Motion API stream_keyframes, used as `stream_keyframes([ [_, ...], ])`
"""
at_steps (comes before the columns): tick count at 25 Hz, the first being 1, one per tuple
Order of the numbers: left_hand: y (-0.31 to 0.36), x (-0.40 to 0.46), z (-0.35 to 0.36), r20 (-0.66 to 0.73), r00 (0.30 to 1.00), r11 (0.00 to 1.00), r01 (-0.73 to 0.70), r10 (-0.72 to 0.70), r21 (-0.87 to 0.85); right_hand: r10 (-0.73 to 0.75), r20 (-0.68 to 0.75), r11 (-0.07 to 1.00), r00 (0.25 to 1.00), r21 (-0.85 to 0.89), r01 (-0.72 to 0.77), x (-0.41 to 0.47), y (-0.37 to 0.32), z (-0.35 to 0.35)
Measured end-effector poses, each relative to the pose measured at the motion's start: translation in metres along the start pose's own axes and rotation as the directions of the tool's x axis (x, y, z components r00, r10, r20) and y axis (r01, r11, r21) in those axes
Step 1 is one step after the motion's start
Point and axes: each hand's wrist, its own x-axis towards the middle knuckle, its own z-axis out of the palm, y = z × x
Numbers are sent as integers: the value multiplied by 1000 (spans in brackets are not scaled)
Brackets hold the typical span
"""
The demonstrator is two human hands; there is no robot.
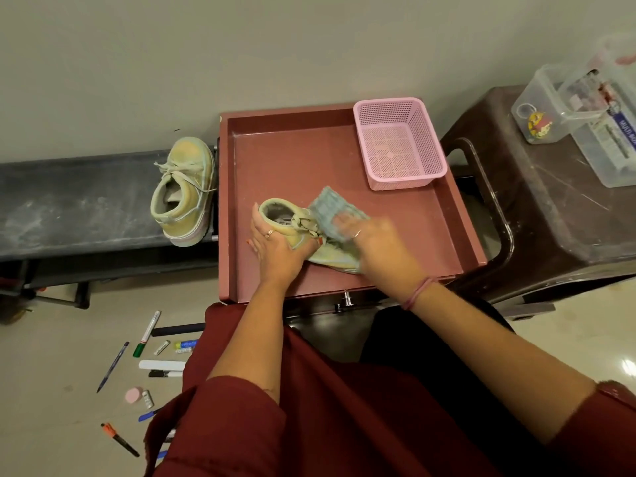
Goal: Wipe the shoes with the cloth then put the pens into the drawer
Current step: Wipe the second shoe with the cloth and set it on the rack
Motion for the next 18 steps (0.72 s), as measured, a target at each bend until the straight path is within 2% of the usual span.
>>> stream_keyframes([
  [1, 0, 0, 0, -6, 1000, 1000, -7, 7, 2, -115, 75, 989, 991, -87, 121, -10, -8, 18],
  [3, 1, -1, 1, -6, 1000, 1000, -14, 14, 20, -181, 180, 948, 967, -229, 220, -35, -11, 39],
  [6, -2, 0, -1, 15, 1000, 999, 3, -4, 33, -275, 154, 925, 949, -226, 305, -52, 16, 35],
  [9, -2, 1, -3, 54, 999, 1000, 6, -7, 21, -230, 135, 940, 964, -224, 256, -60, 38, 11],
  [12, -2, 1, -2, 46, 999, 1000, 3, -4, 23, -26, 73, 998, 997, -56, 30, -54, 49, -16],
  [14, -1, 2, -2, 36, 999, 999, 6, -8, 34, 112, -35, 987, 993, 118, -108, -35, 43, -19],
  [16, -1, 2, -1, 23, 1000, 999, -1, 0, 38, 75, -133, 987, 988, 148, -55, -20, 22, -5],
  [18, 0, 1, 0, -1, 1000, 999, -12, 12, 40, -139, -92, 990, 986, -49, 135, -24, -1, 30],
])
